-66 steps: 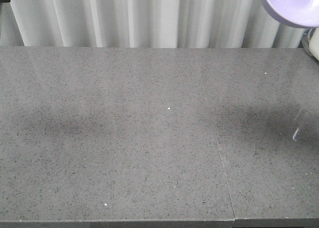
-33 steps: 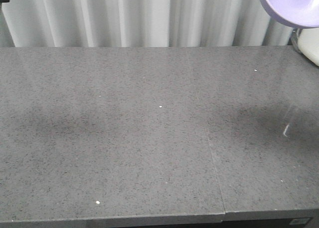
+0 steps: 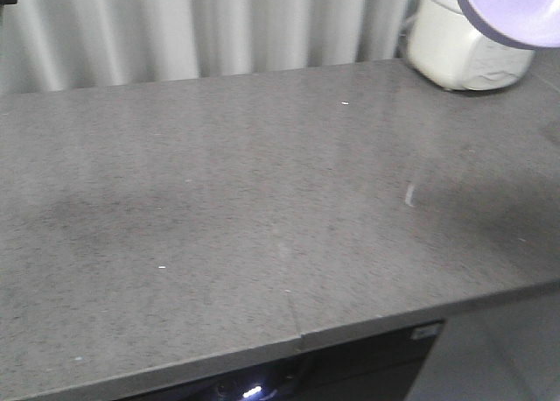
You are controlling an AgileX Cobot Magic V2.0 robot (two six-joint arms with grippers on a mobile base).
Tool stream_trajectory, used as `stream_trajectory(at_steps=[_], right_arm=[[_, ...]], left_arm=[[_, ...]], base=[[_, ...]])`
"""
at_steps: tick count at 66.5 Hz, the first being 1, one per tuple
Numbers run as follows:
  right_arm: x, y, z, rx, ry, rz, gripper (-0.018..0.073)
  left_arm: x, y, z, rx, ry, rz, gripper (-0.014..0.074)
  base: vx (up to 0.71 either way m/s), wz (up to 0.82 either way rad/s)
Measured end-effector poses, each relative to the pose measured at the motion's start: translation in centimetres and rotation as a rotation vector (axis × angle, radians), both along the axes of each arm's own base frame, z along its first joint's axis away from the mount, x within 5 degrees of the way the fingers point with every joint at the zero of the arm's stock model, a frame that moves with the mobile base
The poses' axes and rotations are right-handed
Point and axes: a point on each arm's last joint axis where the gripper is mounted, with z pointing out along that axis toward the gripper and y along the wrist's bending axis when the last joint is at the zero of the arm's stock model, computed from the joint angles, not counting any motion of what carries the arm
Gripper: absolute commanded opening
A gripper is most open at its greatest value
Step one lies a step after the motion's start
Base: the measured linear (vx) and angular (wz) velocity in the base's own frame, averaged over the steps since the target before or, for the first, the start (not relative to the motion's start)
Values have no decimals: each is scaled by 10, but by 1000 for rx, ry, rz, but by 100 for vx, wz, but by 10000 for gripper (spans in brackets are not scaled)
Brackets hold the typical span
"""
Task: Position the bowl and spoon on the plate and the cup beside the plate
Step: 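Drive the base, holding spoon and bowl, toward the light blue plate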
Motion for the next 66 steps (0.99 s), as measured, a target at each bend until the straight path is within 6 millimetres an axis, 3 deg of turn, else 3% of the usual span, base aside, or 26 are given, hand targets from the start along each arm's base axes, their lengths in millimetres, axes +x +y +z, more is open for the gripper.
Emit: stream_trajectory(at_steps=[66], right_arm=[[0,0,0,-1,0,0,-10]], left_arm=[[0,0,0,-2,0,-1,-6]], base=[[-8,-39]])
